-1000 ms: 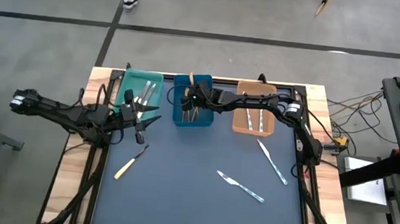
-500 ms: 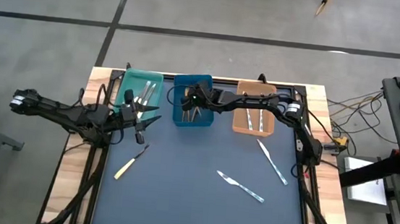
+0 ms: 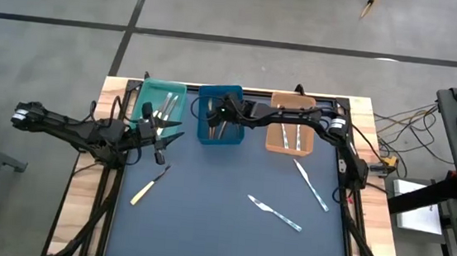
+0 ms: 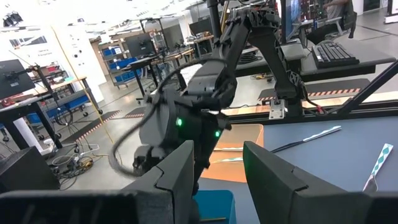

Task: Sort silverware by color (type)
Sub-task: Put the white patterned table knife into the orange bin

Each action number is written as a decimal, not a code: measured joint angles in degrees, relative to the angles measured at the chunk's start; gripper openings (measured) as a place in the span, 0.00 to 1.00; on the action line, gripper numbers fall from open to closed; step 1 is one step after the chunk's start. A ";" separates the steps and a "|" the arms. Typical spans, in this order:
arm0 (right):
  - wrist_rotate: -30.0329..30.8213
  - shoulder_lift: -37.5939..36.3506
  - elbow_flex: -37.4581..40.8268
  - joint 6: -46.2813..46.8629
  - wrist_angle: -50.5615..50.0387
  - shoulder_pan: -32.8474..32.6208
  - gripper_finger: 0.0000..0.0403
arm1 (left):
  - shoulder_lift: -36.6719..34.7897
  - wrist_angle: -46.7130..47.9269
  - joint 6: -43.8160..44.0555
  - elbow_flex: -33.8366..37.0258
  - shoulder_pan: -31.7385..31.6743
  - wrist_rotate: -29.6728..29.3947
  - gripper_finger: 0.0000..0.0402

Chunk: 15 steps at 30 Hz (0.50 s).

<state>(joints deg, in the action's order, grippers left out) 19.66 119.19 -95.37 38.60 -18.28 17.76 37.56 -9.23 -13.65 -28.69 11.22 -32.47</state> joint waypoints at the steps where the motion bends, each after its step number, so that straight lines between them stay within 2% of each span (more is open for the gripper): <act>1: -0.79 -0.64 0.00 -0.66 -0.06 -0.02 0.26 | 0.00 0.00 0.00 0.00 -0.01 0.00 0.30; 7: -5.15 -5.52 0.00 -5.32 -3.05 -0.79 0.23 | 0.00 0.29 0.00 0.00 0.00 0.00 0.30; 15: -8.11 -14.20 0.00 -7.19 -16.18 -4.09 0.19 | 0.02 0.35 0.00 0.00 -0.01 0.00 0.30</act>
<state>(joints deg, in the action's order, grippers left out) 11.55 104.99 -95.37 31.41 -34.47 13.67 37.58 -8.88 -13.65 -28.69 11.21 -32.47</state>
